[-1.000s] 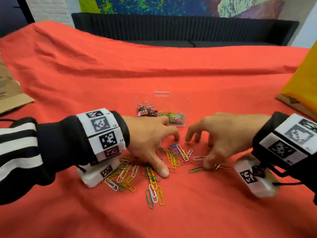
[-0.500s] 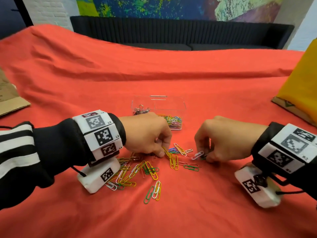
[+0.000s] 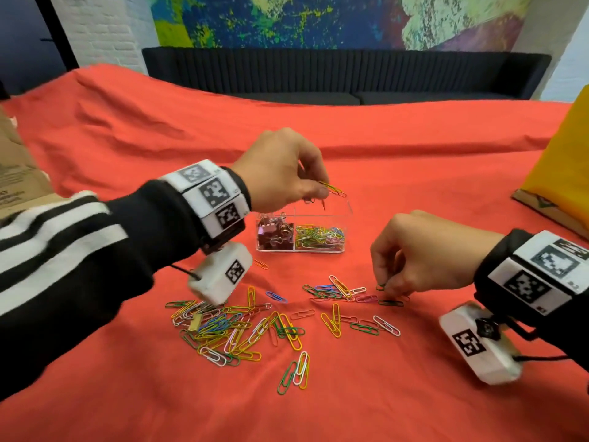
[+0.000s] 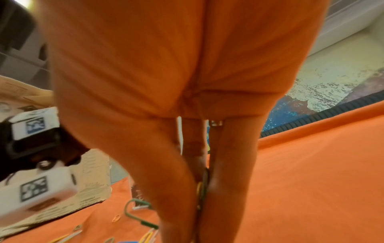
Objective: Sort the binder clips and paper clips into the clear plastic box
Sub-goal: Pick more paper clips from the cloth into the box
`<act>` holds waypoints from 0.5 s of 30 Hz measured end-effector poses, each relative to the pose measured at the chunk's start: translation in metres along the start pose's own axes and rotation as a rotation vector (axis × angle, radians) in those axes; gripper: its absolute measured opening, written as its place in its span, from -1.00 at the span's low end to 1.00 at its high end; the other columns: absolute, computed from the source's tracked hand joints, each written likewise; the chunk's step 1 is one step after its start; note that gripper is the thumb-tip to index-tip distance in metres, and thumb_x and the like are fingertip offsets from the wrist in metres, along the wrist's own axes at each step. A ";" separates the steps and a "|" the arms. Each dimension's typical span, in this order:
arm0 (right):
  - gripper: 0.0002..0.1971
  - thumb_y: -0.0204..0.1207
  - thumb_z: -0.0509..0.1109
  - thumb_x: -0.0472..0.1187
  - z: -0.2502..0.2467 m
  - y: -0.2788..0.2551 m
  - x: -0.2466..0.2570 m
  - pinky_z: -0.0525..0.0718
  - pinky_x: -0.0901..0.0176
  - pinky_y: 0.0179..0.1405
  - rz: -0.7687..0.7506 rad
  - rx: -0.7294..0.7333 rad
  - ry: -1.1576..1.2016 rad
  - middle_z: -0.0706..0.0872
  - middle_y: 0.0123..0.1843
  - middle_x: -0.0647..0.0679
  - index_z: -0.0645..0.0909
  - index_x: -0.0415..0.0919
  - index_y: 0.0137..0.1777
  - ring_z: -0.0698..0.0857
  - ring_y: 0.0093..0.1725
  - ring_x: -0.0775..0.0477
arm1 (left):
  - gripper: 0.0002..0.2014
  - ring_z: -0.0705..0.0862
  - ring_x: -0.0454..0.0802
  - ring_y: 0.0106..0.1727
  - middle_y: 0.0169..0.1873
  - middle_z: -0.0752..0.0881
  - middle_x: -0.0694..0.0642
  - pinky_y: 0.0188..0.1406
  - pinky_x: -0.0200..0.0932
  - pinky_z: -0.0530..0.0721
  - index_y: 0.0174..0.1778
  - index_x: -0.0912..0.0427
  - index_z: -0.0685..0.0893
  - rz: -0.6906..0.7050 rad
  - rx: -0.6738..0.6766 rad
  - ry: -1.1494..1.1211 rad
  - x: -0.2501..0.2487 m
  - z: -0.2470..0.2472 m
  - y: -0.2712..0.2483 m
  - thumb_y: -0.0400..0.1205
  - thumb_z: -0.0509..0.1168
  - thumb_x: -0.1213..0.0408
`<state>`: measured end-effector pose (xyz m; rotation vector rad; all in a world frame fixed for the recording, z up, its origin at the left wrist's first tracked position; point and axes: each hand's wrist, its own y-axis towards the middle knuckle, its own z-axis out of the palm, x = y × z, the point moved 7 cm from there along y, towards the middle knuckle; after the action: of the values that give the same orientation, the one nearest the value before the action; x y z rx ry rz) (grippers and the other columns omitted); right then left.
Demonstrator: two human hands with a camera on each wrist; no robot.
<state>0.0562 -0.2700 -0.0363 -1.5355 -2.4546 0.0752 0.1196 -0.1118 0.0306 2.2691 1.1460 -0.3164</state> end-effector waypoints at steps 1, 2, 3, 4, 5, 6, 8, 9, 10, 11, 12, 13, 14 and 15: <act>-0.90 0.24 0.64 -0.17 0.000 0.000 0.000 0.74 0.15 -0.16 0.000 -0.008 0.002 0.79 -0.39 0.23 0.79 0.01 -0.29 0.75 -0.31 0.24 | -0.90 0.78 -0.30 -0.37 -0.44 0.82 -0.10 -0.26 -0.37 0.64 -0.26 0.04 0.85 -0.017 0.010 0.018 0.003 0.006 0.006 0.41 0.64 0.23; -0.90 0.23 0.64 -0.16 0.000 0.000 0.000 0.74 0.15 -0.16 0.001 -0.017 0.005 0.79 -0.38 0.25 0.79 0.02 -0.29 0.75 -0.31 0.24 | -0.90 0.78 -0.28 -0.35 -0.41 0.83 -0.10 -0.23 -0.35 0.66 -0.25 0.04 0.86 -0.025 0.031 0.047 0.004 0.014 0.010 0.41 0.64 0.22; -0.90 0.23 0.64 -0.16 -0.001 -0.001 0.000 0.74 0.16 -0.17 0.001 -0.023 0.008 0.79 -0.37 0.27 0.79 0.02 -0.29 0.75 -0.31 0.25 | -0.90 0.78 -0.24 -0.31 -0.38 0.84 -0.09 -0.20 -0.34 0.66 -0.23 0.03 0.86 -0.025 0.055 0.085 0.006 0.023 0.013 0.41 0.64 0.21; -0.90 0.23 0.64 -0.16 -0.002 -0.001 0.000 0.73 0.19 -0.18 0.002 -0.028 0.012 0.79 -0.38 0.27 0.79 0.02 -0.29 0.74 -0.31 0.26 | -0.90 0.78 -0.21 -0.28 -0.34 0.84 -0.09 -0.19 -0.34 0.65 -0.22 0.01 0.87 -0.018 0.075 0.120 0.007 0.030 0.015 0.40 0.64 0.20; -0.91 0.24 0.63 -0.16 -0.002 -0.003 -0.001 0.71 0.23 -0.20 0.001 -0.033 0.017 0.79 -0.39 0.26 0.79 0.02 -0.29 0.74 -0.31 0.27 | -0.90 0.77 -0.20 -0.27 -0.32 0.84 -0.08 -0.19 -0.36 0.62 -0.21 0.01 0.88 -0.009 0.090 0.143 0.008 0.036 0.015 0.40 0.64 0.21; -0.91 0.25 0.63 -0.16 -0.003 -0.004 -0.001 0.70 0.28 -0.22 0.001 -0.039 0.024 0.80 -0.39 0.24 0.79 0.02 -0.29 0.74 -0.30 0.27 | -0.90 0.77 -0.20 -0.26 -0.30 0.84 -0.08 -0.21 -0.40 0.60 -0.21 0.01 0.88 -0.003 0.101 0.153 0.008 0.040 0.016 0.41 0.63 0.23; -0.90 0.27 0.63 -0.19 -0.007 -0.007 -0.002 0.65 0.38 -0.29 0.003 -0.050 0.044 0.80 -0.40 0.24 0.78 0.02 -0.32 0.74 -0.33 0.28 | -0.89 0.75 -0.24 -0.29 -0.34 0.82 -0.10 -0.27 -0.53 0.58 -0.19 0.03 0.88 -0.002 0.115 0.145 0.011 0.043 0.017 0.42 0.62 0.30; -0.89 0.27 0.62 -0.22 -0.009 -0.008 -0.002 0.62 0.43 -0.32 0.004 -0.058 0.057 0.79 -0.41 0.25 0.77 0.02 -0.34 0.74 -0.35 0.29 | -0.88 0.75 -0.28 -0.30 -0.36 0.80 -0.13 -0.27 -0.56 0.57 -0.19 0.02 0.87 -0.003 0.121 0.138 0.011 0.043 0.018 0.42 0.62 0.31; -0.88 0.28 0.62 -0.24 -0.013 -0.008 -0.004 0.61 0.45 -0.32 0.004 -0.075 0.072 0.79 -0.43 0.26 0.77 0.01 -0.35 0.74 -0.37 0.30 | -0.86 0.76 -0.30 -0.29 -0.37 0.79 -0.17 -0.22 -0.52 0.61 -0.17 0.00 0.87 -0.006 0.128 0.129 0.012 0.042 0.017 0.44 0.60 0.32; -0.86 0.28 0.61 -0.26 -0.019 -0.008 -0.005 0.60 0.47 -0.33 0.006 -0.103 0.087 0.79 -0.44 0.25 0.77 0.00 -0.35 0.75 -0.38 0.31 | -0.84 0.78 -0.31 -0.25 -0.37 0.79 -0.20 -0.18 -0.45 0.65 -0.16 -0.04 0.87 -0.012 0.140 0.116 0.013 0.040 0.017 0.46 0.58 0.33; -0.86 0.27 0.61 -0.28 -0.027 -0.006 -0.007 0.62 0.44 -0.31 0.007 -0.148 0.105 0.80 -0.44 0.24 0.77 0.00 -0.36 0.76 -0.39 0.30 | -0.81 0.81 -0.30 -0.21 -0.36 0.79 -0.23 -0.15 -0.38 0.67 -0.14 -0.09 0.87 -0.016 0.155 0.100 0.013 0.038 0.016 0.49 0.55 0.35; -0.85 0.26 0.60 -0.30 -0.035 -0.004 -0.009 0.65 0.38 -0.28 0.011 -0.206 0.128 0.80 -0.45 0.22 0.77 -0.01 -0.37 0.77 -0.39 0.29 | -0.78 0.82 -0.27 -0.18 -0.34 0.81 -0.23 -0.17 -0.35 0.68 -0.12 -0.13 0.86 -0.018 0.170 0.083 0.015 0.037 0.015 0.52 0.52 0.36; -0.85 0.25 0.60 -0.31 -0.044 -0.001 -0.011 0.69 0.31 -0.24 0.015 -0.277 0.159 0.81 -0.45 0.19 0.78 -0.01 -0.37 0.78 -0.39 0.28 | -0.75 0.83 -0.23 -0.17 -0.32 0.83 -0.20 -0.21 -0.32 0.70 -0.11 -0.15 0.85 -0.018 0.180 0.066 0.016 0.034 0.013 0.54 0.48 0.37; -0.85 0.25 0.60 -0.32 -0.052 0.002 -0.012 0.73 0.25 -0.21 0.018 -0.357 0.193 0.82 -0.45 0.16 0.79 -0.03 -0.37 0.79 -0.38 0.26 | -0.73 0.84 -0.18 -0.17 -0.28 0.85 -0.16 -0.23 -0.28 0.73 -0.09 -0.16 0.84 -0.017 0.184 0.053 0.016 0.030 0.012 0.56 0.45 0.38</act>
<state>0.0753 -0.2844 0.0119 -1.6105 -2.3908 -0.5098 0.1400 -0.1244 0.0032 2.4410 1.2069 -0.3843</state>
